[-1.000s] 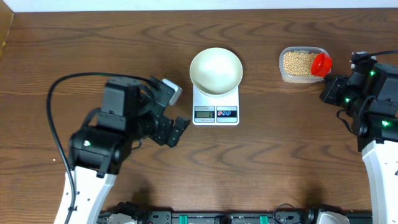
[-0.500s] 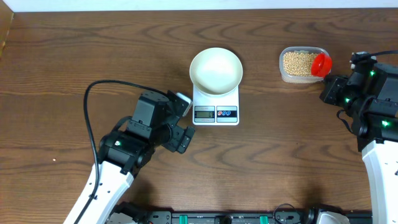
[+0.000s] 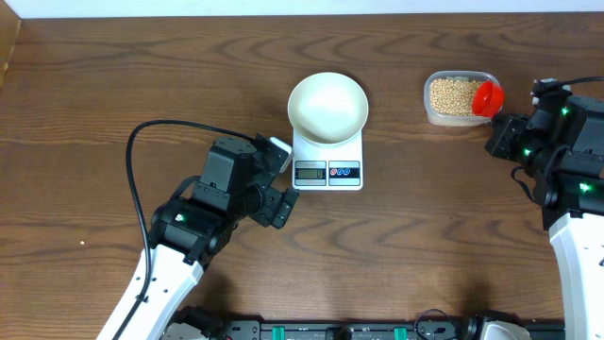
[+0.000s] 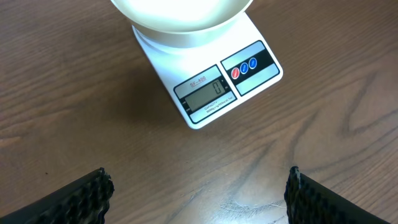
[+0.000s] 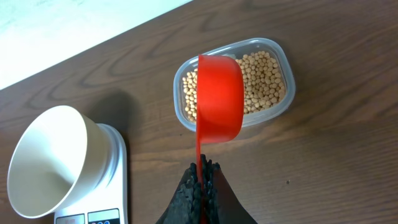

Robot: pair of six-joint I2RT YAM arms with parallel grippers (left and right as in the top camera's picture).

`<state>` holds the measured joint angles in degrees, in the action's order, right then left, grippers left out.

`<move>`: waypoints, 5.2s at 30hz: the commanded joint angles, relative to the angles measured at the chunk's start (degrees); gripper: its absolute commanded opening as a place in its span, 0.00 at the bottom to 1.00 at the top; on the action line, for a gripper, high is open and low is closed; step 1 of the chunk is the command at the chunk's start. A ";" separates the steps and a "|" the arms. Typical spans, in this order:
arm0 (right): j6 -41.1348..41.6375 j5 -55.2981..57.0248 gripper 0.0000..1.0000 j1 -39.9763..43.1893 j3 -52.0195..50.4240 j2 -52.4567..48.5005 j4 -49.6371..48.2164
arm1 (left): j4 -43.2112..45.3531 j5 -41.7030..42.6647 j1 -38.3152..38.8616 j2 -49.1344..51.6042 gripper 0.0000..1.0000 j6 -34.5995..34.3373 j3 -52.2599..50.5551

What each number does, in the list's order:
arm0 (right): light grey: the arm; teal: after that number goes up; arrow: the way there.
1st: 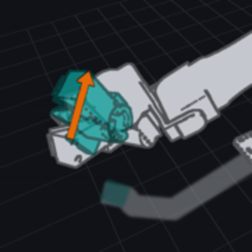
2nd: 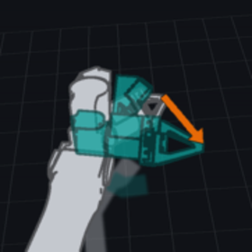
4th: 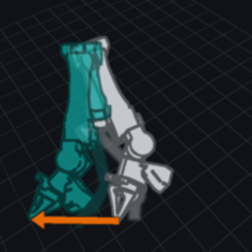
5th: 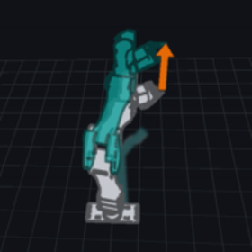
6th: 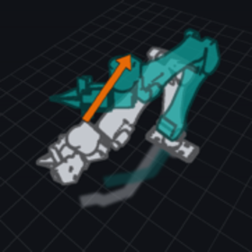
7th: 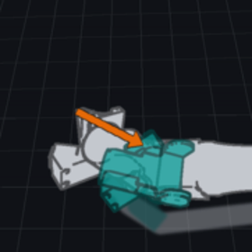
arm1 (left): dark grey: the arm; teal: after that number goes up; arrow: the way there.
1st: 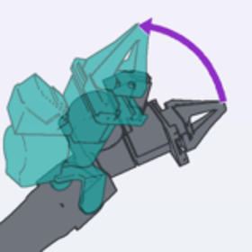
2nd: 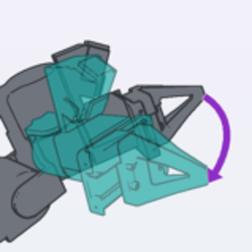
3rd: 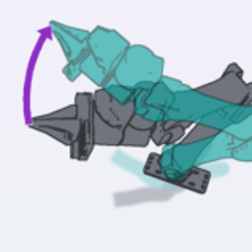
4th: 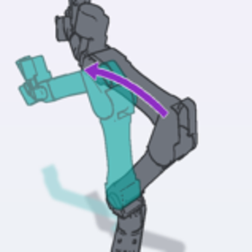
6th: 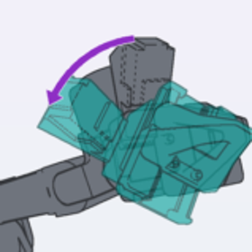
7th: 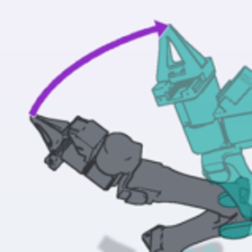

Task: Scoop item into bowl and weigh 50g on scale
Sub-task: 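Dip the red scoop into the beans and scoop with the right gripper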

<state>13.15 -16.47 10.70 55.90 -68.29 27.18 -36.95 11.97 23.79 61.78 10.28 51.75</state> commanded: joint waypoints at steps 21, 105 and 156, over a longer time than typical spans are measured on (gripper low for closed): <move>-0.59 0.31 0.01 0.17 1.09 0.35 0.09 | -0.28 0.85 0.17 -0.04 0.91 -0.33 -0.24; -10.23 -3.80 0.01 -4.39 22.71 -41.48 7.69 | -0.28 0.85 0.17 -0.04 0.91 -0.31 -0.24; -7.37 -55.93 0.01 20.06 22.71 -41.48 9.05 | -0.28 0.85 0.17 -0.04 0.91 -0.33 -0.24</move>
<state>4.84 -65.21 30.30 78.70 -109.40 36.18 -37.19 12.12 23.79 61.78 10.28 51.75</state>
